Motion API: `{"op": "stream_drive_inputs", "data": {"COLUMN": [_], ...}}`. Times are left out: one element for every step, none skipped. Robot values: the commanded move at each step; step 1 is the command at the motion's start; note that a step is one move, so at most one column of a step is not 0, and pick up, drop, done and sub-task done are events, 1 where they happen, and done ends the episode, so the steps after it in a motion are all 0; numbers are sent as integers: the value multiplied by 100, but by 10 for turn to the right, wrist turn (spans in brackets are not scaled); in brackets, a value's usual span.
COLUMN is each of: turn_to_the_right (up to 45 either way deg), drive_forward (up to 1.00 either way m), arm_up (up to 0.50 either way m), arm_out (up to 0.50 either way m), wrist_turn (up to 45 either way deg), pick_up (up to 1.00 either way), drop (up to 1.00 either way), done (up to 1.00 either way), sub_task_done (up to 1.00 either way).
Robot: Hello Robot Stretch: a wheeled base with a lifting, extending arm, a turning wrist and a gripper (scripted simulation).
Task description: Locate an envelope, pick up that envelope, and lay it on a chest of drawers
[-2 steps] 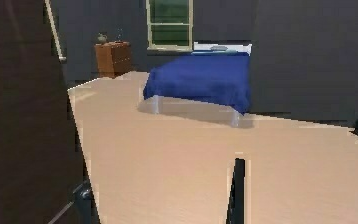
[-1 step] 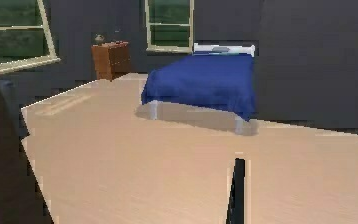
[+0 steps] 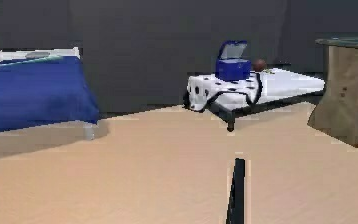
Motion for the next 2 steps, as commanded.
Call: {"op": "stream_drive_inputs", "data": {"turn_to_the_right": [450, 180], "drive_forward": [0, 0], "arm_up": [0, 0], "arm_out": [0, 0], "wrist_turn": [0, 0], "pick_up": [0, 0], "drop": [0, 0], "done": [0, 0], "sub_task_done": [0, 0]}}
